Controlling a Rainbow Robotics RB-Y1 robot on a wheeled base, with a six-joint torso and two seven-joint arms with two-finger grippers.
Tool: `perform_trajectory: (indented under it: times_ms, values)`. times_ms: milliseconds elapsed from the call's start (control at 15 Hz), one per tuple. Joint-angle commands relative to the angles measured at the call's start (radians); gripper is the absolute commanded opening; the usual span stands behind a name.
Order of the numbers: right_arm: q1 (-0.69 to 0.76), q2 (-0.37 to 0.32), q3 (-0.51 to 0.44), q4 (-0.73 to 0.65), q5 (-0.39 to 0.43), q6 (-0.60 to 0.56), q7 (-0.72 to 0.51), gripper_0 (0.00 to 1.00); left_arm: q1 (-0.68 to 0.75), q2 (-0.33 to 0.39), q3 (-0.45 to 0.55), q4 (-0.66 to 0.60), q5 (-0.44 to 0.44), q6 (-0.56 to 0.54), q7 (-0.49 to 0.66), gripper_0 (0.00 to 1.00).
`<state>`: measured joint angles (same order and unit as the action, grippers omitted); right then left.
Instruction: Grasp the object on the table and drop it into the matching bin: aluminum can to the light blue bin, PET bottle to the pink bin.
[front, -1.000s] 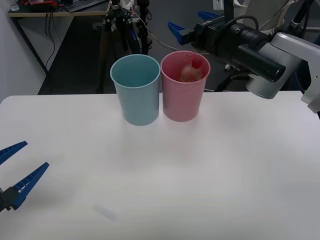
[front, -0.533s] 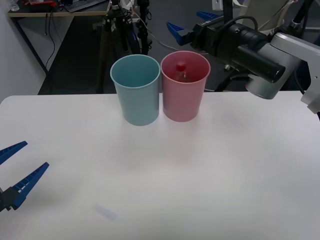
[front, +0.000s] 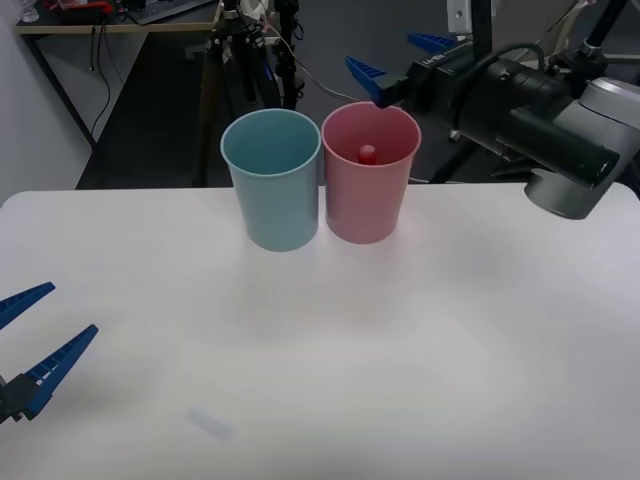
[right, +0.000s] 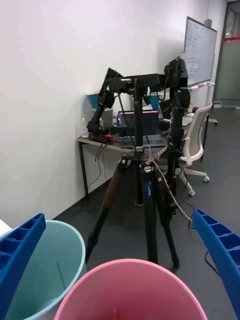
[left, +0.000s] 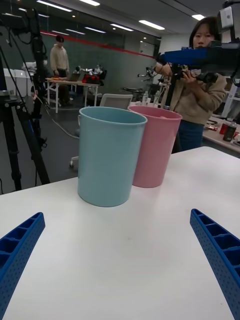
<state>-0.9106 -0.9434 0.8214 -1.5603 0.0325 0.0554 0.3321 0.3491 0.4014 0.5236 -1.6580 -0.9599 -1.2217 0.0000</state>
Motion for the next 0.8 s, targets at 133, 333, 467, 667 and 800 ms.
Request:
perform_trajectory:
  times_ms: [133,333,467,667,800]
  values:
    - [0.099,-0.071,-0.059,-0.133,0.027,0.012,-0.010,1.00,0.000,0.000,0.000,0.000,0.000,0.000,0.000,1.00]
    - [0.203,-0.126,-0.130,-0.241,0.058,0.011,-0.021,1.00,0.000,0.000,0.000,0.000,0.000,0.000,0.000,1.00]
    - [0.306,-0.160,-0.199,-0.322,0.093,0.011,-0.027,1.00,0.000,0.000,0.000,0.000,0.000,0.000,0.000,1.00]
    - [0.457,-0.195,-0.308,-0.428,0.150,0.011,-0.041,1.00,0.000,0.000,0.000,0.000,0.000,0.000,0.000,1.00]
    - [0.559,-0.204,-0.378,-0.486,0.193,0.007,-0.053,1.00,0.000,0.000,0.000,0.000,0.000,0.000,0.000,1.00]
